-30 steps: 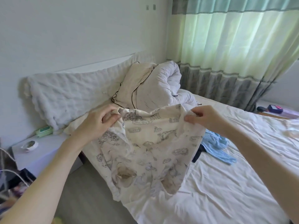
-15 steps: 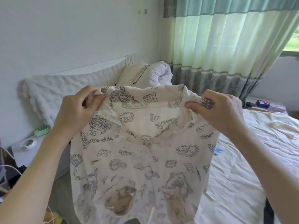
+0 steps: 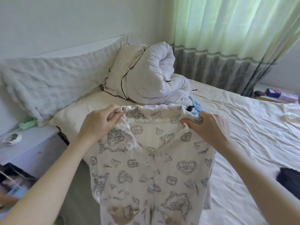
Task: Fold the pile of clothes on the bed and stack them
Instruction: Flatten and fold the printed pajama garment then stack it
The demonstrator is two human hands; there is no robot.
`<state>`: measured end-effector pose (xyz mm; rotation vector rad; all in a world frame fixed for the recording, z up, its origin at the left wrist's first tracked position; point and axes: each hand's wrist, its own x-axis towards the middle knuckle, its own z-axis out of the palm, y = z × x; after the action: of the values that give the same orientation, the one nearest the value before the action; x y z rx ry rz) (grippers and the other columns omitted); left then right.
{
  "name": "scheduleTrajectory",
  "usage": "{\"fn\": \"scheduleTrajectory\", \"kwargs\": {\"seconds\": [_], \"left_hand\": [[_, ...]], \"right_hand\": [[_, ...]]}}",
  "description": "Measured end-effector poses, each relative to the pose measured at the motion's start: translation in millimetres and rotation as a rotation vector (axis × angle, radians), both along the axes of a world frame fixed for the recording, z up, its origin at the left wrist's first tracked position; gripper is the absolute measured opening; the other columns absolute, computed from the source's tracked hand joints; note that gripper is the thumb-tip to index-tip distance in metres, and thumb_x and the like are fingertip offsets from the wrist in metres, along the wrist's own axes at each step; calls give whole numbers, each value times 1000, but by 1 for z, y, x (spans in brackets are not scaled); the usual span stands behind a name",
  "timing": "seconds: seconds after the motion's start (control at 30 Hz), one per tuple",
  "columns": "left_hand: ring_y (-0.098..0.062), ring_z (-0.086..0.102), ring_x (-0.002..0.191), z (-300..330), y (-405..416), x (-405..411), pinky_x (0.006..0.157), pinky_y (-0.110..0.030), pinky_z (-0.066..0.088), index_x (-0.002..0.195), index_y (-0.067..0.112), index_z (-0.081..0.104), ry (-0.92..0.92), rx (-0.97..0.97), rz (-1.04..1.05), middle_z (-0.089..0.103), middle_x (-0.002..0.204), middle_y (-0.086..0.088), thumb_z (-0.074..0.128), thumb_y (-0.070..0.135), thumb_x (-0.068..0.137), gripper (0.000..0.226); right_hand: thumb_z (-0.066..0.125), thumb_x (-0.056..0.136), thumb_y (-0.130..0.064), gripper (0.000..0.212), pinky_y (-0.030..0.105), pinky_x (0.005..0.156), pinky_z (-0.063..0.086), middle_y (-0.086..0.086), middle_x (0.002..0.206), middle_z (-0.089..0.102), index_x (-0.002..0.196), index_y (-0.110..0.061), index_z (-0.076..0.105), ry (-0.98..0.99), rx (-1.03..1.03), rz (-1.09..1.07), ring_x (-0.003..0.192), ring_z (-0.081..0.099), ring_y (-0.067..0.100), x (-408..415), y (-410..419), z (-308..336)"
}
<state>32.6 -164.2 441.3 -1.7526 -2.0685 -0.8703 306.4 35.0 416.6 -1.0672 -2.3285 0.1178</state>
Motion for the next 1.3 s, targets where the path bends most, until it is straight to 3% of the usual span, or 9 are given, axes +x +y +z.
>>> {"fn": "scheduleTrajectory", "kwargs": {"seconds": [0.17, 0.4, 0.47, 0.67, 0.83, 0.97, 1.07, 1.17, 1.3], "left_hand": [[6, 35, 40, -80, 82, -86, 38, -14, 27, 90, 12, 62, -50, -138, 52, 32, 47, 16, 57, 27, 92, 16], [-5, 40, 42, -230, 209, -205, 43, -18, 31, 102, 11, 60, -178, -355, 94, 39, 54, 15, 48, 28, 98, 21], [-5, 44, 47, -274, 239, -226, 46, -20, 35, 103, 17, 59, -231, -386, 115, 43, 58, 16, 47, 32, 98, 20], [-1, 41, 44, -385, 309, -257, 43, -20, 28, 101, 22, 59, -301, -414, 119, 43, 59, 20, 46, 37, 97, 20], [-3, 37, 39, -458, 348, -266, 42, -17, 23, 102, 19, 58, -295, -486, 113, 41, 57, 19, 45, 33, 98, 19], [-23, 56, 60, -496, 362, -270, 54, -28, 44, 109, 20, 55, -289, -629, 154, 64, 81, -1, 43, 38, 99, 24], [-22, 56, 68, -511, 361, -271, 54, -26, 36, 113, 21, 52, -339, -678, 169, 60, 86, 2, 42, 43, 98, 29], [-24, 59, 84, -509, 349, -276, 67, -31, 41, 121, 23, 49, -496, -637, 204, 62, 95, 0, 43, 41, 97, 31], [-18, 56, 88, -497, 291, -301, 79, -28, 41, 123, 15, 52, -716, -557, 204, 59, 100, -2, 47, 25, 97, 29]], "right_hand": [[55, 71, -74, 66, 26, 43, 21, -4, 44, 30, 54, -17, 26, -147, -138, -45, 41, 30, 15, -89, 74, -79], [50, 73, -75, 65, 27, 45, 28, -1, 49, 41, 56, -15, 35, -274, -309, -131, 45, 41, 17, -217, 185, -224], [49, 75, -75, 65, 26, 43, 22, -2, 49, 41, 56, -15, 35, -308, -304, -168, 43, 38, 15, -238, 210, -265], [47, 80, -71, 62, 28, 45, 17, -2, 51, 39, 63, -12, 39, -400, -296, -258, 50, 42, 23, -268, 263, -374], [49, 83, -65, 57, 30, 51, 25, 5, 65, 50, 68, -11, 43, -441, -371, -266, 61, 47, 27, -277, 290, -444], [47, 85, -65, 56, 32, 56, 33, 8, 70, 53, 71, -11, 43, -467, -433, -274, 66, 50, 29, -277, 300, -480], [48, 86, -61, 50, 34, 61, 36, 5, 72, 53, 68, -14, 43, -444, -541, -323, 74, 55, 31, -280, 301, -490], [55, 85, -51, 42, 40, 81, 42, 6, 103, 59, 99, -12, 55, -292, -674, -383, 99, 53, 30, -288, 295, -483], [45, 95, -42, 47, 47, 108, 21, 9, 138, 45, 131, -12, 49, -272, -403, -277, 132, 33, 28, -303, 252, -465]]}}
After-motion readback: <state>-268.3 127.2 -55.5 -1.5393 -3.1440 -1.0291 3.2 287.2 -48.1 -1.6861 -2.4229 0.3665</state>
